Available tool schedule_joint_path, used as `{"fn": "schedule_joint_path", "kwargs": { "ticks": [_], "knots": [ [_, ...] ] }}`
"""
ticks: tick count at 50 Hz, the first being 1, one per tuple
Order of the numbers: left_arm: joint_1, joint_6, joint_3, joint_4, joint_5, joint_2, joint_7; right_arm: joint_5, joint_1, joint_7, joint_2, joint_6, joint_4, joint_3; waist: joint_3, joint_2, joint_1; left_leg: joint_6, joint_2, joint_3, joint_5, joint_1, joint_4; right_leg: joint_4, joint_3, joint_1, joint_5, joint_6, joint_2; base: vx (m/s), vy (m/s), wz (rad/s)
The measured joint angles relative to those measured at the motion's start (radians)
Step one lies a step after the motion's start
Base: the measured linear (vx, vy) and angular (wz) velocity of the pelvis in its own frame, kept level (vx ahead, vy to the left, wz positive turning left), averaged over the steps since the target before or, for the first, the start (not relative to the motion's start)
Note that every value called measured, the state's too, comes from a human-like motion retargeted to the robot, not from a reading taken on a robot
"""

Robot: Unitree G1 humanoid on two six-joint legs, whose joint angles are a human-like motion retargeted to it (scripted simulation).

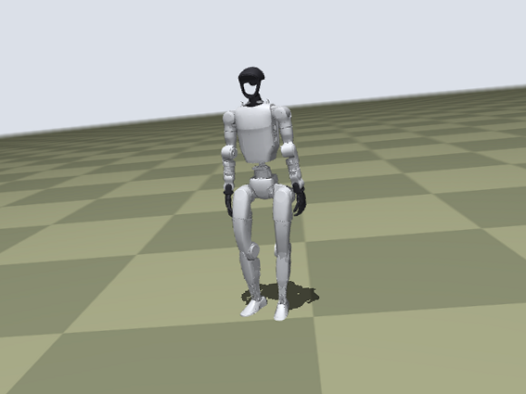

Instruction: Upper body actions

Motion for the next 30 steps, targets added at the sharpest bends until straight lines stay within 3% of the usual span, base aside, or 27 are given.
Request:
{"fn": "schedule_joint_path", "kwargs": {
  "ticks": [5,8,11,15,30],
  "knots": [
    [0.021,0.015,0.010,-0.018,0.034,0.032,-0.003,0.008,0.039,-0.021,-0.013,0.007,0.035,-0.016,-0.009,-0.027,0.016,-0.008,-0.026,-0.011,-0.003,0.023,0.006,-0.047,0.170,0.030,0.011,0.087,-0.011,0.06,0.04,0.17],
    [0.033,0.026,0.041,-0.047,0.016,0.049,-0.032,0.020,0.056,-0.030,-0.012,0.018,0.080,-0.046,-0.022,-0.061,0.038,-0.013,-0.047,-0.017,-0.003,0.035,0.005,-0.121,0.056,0.072,0.041,0.086,-0.034,0.04,-0.04,0.17],
    [0.023,0.026,0.078,-0.063,-0.036,0.035,-0.032,0.041,0.066,-0.031,-0.019,0.027,0.107,-0.089,-0.025,-0.066,0.076,-0.024,-0.038,-0.019,-0.005,0.034,0.012,-0.143,0.051,0.087,0.056,0.091,-0.025,-0.09,-0.02,0.04],
    [0.025,0.004,0.112,-0.084,-0.101,0.009,-0.045,0.066,0.077,-0.039,-0.033,0.029,0.122,-0.100,-0.029,-0.057,0.066,-0.037,-0.023,-0.044,-0.001,0.032,0.020,-0.141,0.054,0.094,0.055,0.076,-0.010,-0.05,0.00,0.29],
    [0.028,-0.006,0.068,-0.081,-0.022,-0.024,-0.055,0.075,0.062,-0.016,-0.028,0.064,0.101,-0.096,-0.048,-0.031,0.067,-0.059,-0.004,-0.120,0.017,0.013,0.026,-0.159,-0.001,0.126,0.054,0.033,0.022,0.00,0.01,0.23]
  ]
}}
